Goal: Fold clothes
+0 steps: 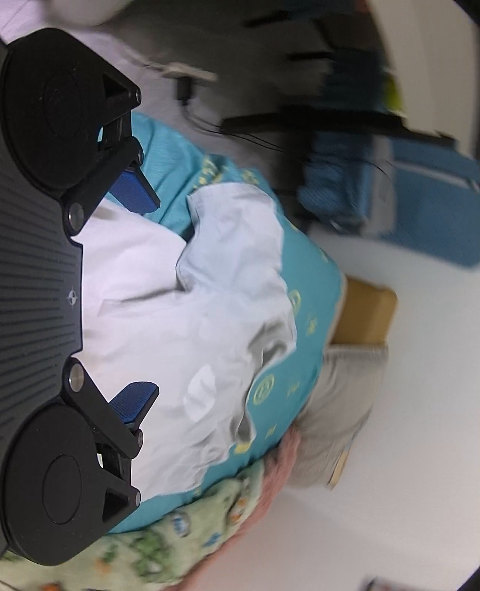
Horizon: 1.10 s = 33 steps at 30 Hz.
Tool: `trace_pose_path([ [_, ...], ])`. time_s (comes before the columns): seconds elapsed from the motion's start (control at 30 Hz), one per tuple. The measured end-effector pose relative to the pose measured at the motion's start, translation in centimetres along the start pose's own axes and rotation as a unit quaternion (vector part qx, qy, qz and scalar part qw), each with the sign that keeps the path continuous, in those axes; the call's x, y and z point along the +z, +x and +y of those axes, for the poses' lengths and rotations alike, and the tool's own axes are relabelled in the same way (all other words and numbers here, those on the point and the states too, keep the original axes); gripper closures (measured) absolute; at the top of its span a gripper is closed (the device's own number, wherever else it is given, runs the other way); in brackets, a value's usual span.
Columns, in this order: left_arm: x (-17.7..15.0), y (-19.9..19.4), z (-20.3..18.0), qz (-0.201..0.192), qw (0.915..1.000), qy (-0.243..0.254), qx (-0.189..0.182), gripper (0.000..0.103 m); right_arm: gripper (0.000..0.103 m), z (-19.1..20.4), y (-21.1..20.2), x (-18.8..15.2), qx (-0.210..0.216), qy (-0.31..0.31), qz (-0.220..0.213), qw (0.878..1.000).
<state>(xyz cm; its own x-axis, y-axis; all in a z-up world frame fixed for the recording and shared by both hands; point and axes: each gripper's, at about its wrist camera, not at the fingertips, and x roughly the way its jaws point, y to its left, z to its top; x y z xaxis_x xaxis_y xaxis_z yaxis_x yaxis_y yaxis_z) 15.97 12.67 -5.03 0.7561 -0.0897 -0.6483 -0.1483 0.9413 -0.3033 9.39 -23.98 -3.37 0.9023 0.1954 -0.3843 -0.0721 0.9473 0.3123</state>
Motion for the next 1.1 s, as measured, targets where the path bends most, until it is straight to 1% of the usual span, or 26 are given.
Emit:
trace_pose_path([
  [0.07,1.3,1.8,1.2,0.008,0.9996,-0.025,0.010,0.006,0.014,-0.4,0.6,0.0,0.000,0.017,0.005,1.000],
  [0.17,3.0,4.3,3.6,0.001,0.9970,-0.071,0.032,0.006,0.014,-1.2,1.8,-0.1,0.001,0.044,0.011,0.999],
  [0.23,3.9,6.1,5.4,-0.001,0.9927,-0.113,0.040,0.014,0.014,-1.7,2.8,-0.2,0.000,0.062,0.018,0.998],
  [0.3,4.5,8.2,6.9,-0.003,0.9887,-0.144,0.042,0.018,0.014,-2.4,4.0,-0.4,0.001,0.077,0.027,0.997],
  [0.37,4.9,10.2,8.3,-0.004,0.9839,-0.173,0.044,0.021,0.015,-3.0,5.2,-0.7,-0.002,0.087,0.037,0.995],
  [0.43,5.1,12.2,9.2,-0.002,0.9825,-0.179,0.049,0.023,0.015,-3.6,6.3,-1.1,-0.004,0.094,0.048,0.994],
  [0.57,5.8,15.7,10.1,-0.002,0.9846,-0.159,0.073,0.027,0.015,-4.4,8.5,-1.7,-0.007,0.101,0.067,0.993],
  [0.63,6.3,17.1,10.5,-0.003,0.9851,-0.152,0.080,0.037,0.015,-4.7,9.4,-2.0,-0.009,0.101,0.074,0.992],
  [0.67,6.5,17.6,10.6,-0.004,0.9856,-0.148,0.081,0.040,0.015,-4.8,9.8,-2.1,-0.010,0.101,0.076,0.992],
  [0.7,6.7,18.1,10.6,-0.004,0.9861,-0.144,0.083,0.050,0.015,-4.8,10.1,-2.2,-0.010,0.101,0.079,0.992],
  [0.73,7.0,18.4,10.6,-0.005,0.9879,-0.135,0.076,0.058,0.015,-4.9,10.4,-2.3,-0.010,0.102,0.082,0.991],
  [0.77,7.3,18.4,10.4,-0.006,0.9898,-0.122,0.073,0.063,0.015,-5.0,10.7,-2.4,-0.011,0.102,0.084,0.991],
  [0.8,7.6,18.4,10.1,-0.006,0.9916,-0.108,0.071,0.071,0.015,-5.1,11.0,-2.5,-0.011,0.103,0.087,0.991],
  [0.83,7.9,18.4,9.9,-0.007,0.9932,-0.093,0.069,0.083,0.015,-5.2,11.1,-2.6,-0.011,0.103,0.089,0.991],
  [0.9,8.6,18.3,9.4,-0.008,0.9957,-0.065,0.065,0.091,0.015,-5.2,11.2,-2.7,-0.012,0.105,0.092,0.990],
  [0.93,8.9,18.3,9.1,-0.009,0.9967,-0.050,0.063,0.094,0.015,-5.2,11.2,-2.8,-0.012,0.106,0.093,0.990],
  [1.03,9.9,18.2,8.4,-0.011,0.9983,-0.007,0.057,0.096,0.015,-5.1,10.9,-2.8,-0.013,0.107,0.092,0.990],
  [1.07,10.5,18.0,8.1,-0.015,0.9981,0.007,0.059,0.097,0.015,-5.1,10.9,-2.7,-0.015,0.107,0.091,0.990],
  [1.1,11.2,17.7,7.7,-0.024,0.9966,0.024,0.075,0.097,0.015,-5.1,10.9,-2.7,-0.016,0.107,0.090,0.990],
])
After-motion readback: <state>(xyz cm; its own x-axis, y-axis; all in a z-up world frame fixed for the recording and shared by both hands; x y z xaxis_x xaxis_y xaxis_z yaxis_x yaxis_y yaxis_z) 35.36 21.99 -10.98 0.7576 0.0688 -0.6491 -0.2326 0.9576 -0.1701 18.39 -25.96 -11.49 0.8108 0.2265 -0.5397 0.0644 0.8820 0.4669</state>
